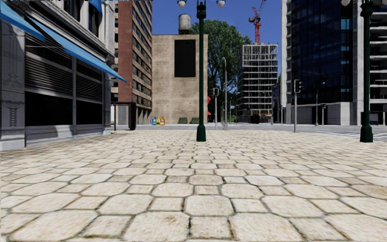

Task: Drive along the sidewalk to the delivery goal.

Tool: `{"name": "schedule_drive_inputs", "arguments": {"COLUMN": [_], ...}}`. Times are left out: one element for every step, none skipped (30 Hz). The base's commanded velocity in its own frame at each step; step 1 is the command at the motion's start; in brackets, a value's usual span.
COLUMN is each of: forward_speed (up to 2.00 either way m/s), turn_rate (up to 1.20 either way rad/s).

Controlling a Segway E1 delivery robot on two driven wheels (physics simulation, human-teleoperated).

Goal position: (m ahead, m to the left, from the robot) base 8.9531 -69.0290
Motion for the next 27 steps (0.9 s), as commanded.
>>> {"name": "schedule_drive_inputs", "arguments": {"forward_speed": [1.57, 1.57, 1.57, 1.57, 1.57, 1.57, 1.57, 1.57, 1.57, 1.54, 1.54, 1.51, 1.50, 1.48, 1.47, 1.47, 1.45, 1.43, 1.38, 1.38, 1.36, 1.35, 1.35, 1.34, 1.34, 1.34, 1.34], "turn_rate": [0.00, 0.00, 0.00, 0.00, 0.00, 0.00, 0.00, 0.00, 0.00, 0.00, 0.00, 0.00, 0.00, 0.00, 0.00, 0.00, -0.43, -0.62, -0.92, -0.92, -1.20, -1.20, -1.20, -1.20, -1.20, -1.20, -0.73]}}
